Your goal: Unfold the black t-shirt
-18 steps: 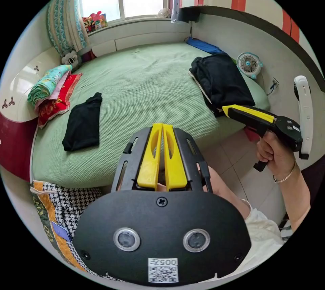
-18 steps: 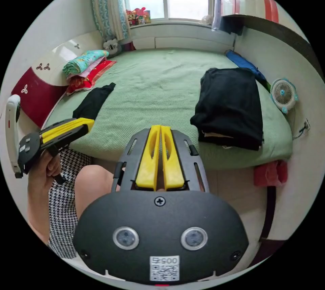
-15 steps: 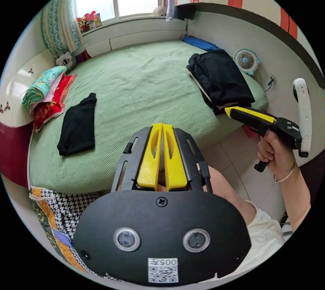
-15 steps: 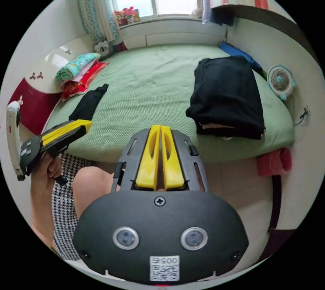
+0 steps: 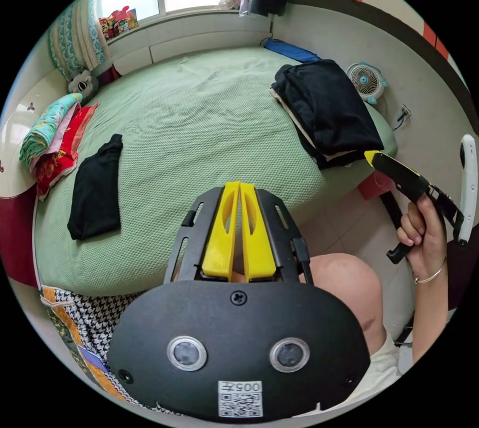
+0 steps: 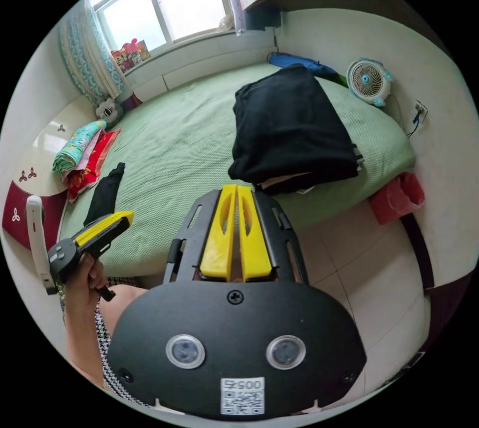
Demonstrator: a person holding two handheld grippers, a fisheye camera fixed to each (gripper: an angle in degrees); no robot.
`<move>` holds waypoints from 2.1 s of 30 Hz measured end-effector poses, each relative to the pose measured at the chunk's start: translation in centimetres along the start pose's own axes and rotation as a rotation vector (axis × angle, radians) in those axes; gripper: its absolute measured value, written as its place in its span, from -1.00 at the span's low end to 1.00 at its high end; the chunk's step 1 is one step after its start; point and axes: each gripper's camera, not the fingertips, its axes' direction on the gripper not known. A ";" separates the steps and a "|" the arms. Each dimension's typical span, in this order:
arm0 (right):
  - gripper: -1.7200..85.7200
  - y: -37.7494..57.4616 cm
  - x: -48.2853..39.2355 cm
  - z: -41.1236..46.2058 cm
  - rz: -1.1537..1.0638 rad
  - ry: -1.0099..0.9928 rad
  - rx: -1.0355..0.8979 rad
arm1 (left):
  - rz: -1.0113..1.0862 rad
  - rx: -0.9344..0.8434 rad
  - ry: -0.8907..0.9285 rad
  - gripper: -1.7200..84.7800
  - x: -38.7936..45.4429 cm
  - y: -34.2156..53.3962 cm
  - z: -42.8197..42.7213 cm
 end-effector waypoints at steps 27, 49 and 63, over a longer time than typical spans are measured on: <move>-0.98 -2.5 15.0 0.0 -0.078 -0.077 -0.016 | 0.113 0.071 -0.033 -0.96 18.8 -15.1 5.8; -0.86 -2.2 8.1 4.8 0.072 -0.006 0.037 | 0.230 0.024 0.134 -0.92 14.8 -20.1 15.3; -0.58 -5.3 -4.0 10.7 -0.488 0.059 -0.088 | 0.088 0.013 0.009 -0.88 10.0 -22.8 17.2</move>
